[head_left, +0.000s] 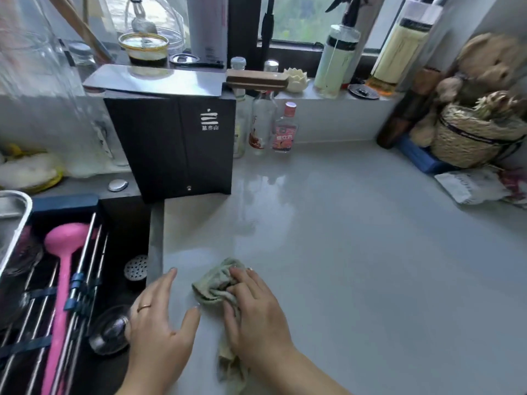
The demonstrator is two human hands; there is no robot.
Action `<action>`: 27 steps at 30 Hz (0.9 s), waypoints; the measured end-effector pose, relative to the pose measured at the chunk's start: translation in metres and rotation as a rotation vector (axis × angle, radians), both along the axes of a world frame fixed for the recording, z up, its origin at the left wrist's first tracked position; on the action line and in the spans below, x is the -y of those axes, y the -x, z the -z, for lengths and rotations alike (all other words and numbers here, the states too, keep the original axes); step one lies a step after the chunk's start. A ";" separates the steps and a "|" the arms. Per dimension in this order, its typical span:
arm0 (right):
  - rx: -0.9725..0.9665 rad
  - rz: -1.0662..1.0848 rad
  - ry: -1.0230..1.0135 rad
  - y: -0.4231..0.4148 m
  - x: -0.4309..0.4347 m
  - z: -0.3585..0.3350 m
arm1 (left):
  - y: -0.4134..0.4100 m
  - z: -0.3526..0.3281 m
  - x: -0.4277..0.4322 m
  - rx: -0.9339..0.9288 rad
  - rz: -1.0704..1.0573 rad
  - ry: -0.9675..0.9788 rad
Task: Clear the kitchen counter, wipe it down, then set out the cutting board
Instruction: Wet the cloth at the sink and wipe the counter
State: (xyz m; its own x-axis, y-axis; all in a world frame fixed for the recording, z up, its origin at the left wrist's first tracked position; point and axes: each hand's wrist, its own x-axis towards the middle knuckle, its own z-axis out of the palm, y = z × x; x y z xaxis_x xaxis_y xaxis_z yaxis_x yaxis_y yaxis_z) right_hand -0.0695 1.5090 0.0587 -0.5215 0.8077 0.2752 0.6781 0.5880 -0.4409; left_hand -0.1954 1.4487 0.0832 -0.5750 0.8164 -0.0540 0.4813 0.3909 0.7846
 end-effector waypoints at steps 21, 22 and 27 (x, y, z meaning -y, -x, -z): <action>0.023 0.706 0.287 -0.269 -0.306 -0.006 | -0.157 -0.010 -0.098 -0.121 -0.187 0.071; 0.032 0.670 0.281 -0.256 -0.316 -0.006 | -0.159 -0.009 -0.103 -0.127 -0.183 0.077; 0.057 0.409 0.265 -0.163 -0.324 -0.007 | -0.158 -0.002 -0.127 -0.108 -0.133 0.053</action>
State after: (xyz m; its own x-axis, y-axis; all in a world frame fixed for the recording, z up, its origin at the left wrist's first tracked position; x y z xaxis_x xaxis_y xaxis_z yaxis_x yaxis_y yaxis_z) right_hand 0.0936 1.8326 0.0662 -0.1551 0.9878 0.0125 0.8573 0.1408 -0.4952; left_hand -0.0372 1.5761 0.0856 -0.6828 0.7301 -0.0274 0.5026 0.4966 0.7076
